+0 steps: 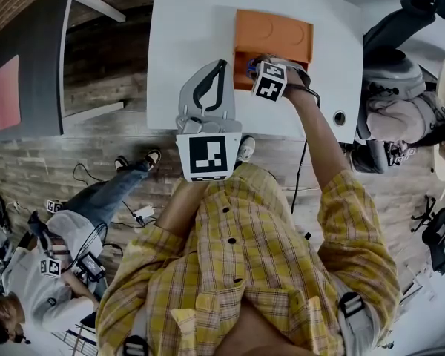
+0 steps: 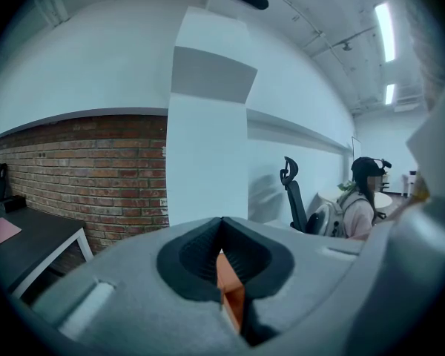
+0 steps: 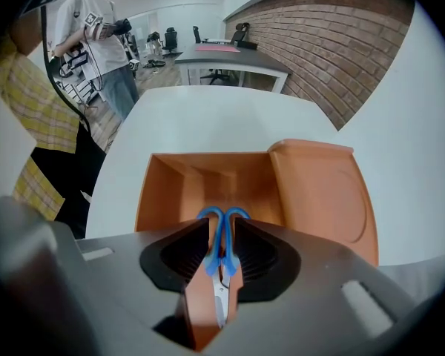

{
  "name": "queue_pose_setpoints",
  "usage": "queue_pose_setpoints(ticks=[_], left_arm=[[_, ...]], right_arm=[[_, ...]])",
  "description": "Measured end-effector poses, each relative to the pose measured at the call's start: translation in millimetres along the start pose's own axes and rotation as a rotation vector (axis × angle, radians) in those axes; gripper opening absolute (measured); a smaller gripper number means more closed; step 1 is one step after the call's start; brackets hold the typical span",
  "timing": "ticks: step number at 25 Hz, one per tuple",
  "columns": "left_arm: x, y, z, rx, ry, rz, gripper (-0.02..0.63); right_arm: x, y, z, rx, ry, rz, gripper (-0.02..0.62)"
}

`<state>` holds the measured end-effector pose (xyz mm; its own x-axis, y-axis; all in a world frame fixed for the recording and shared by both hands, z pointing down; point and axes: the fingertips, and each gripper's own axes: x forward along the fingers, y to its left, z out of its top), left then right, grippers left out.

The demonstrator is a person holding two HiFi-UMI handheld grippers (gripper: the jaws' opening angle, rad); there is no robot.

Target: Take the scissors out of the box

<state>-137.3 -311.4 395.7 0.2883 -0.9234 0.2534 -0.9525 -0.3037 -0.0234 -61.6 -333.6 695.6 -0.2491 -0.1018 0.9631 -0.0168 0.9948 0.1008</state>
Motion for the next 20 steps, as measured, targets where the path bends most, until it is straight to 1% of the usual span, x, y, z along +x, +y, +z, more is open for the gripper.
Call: queue_pose_setpoints(ticks=[4,8,12,13,15,20], left_arm=[[2,-4,-2,0.003,0.005,-0.006,0.002],[4,-2,-2,0.001,-0.012,-0.002,0.002],[3,-2,-3,0.000,-0.013,0.000,0.002],[3,-2,-4,0.002,-0.007,0.000,0.002],[4,-5,-7,0.006,0.004,-0.003,0.002],[-2,-8,-8,0.011,0.017,-0.004,0.002]], right_arm=[[7,1,-6,0.003,0.016,0.011,0.109],[16,3,-8,-0.002,0.032,0.032,0.109],[18,5,-9,0.012,0.020,0.064,0.103],[18,5,-9,0.013,0.017,0.073,0.092],[19,6,-11,0.011,0.017,0.084,0.092],[16,8,-10,0.008,0.013,0.071,0.091]])
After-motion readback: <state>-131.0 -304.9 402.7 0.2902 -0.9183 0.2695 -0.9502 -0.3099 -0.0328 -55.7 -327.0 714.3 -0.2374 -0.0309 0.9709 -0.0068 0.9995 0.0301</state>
